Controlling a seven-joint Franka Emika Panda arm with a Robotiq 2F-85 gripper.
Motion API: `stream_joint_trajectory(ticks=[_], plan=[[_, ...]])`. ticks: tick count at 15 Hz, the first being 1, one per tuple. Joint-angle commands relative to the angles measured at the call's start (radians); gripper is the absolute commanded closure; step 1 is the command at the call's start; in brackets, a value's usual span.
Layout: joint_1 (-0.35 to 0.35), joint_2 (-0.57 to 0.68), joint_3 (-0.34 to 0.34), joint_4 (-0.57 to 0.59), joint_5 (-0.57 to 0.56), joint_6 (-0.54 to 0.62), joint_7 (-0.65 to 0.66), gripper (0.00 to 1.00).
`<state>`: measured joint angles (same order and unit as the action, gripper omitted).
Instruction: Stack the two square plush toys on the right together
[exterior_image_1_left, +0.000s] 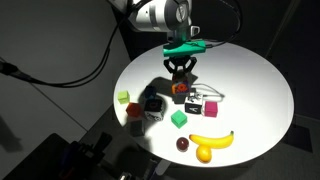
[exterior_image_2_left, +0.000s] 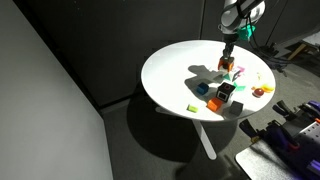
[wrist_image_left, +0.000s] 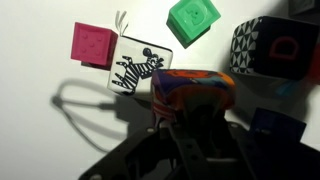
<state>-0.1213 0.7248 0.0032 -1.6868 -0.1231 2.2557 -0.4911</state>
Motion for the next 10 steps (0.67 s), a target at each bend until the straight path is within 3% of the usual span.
stream_joint_trajectory(ticks=[1, 7, 8, 10], plan=[[-0.021, -0.024, -0.005, -0.013, 0.017, -0.026, 0.068, 0.90], [-0.052, -0.015, -0.022, -0.015, 0.043, -0.006, 0.149, 0.84], [-0.059, -0.012, -0.023, -0.015, 0.047, -0.002, 0.151, 0.89], [-0.069, -0.007, -0.024, -0.014, 0.053, 0.006, 0.151, 0.89]])
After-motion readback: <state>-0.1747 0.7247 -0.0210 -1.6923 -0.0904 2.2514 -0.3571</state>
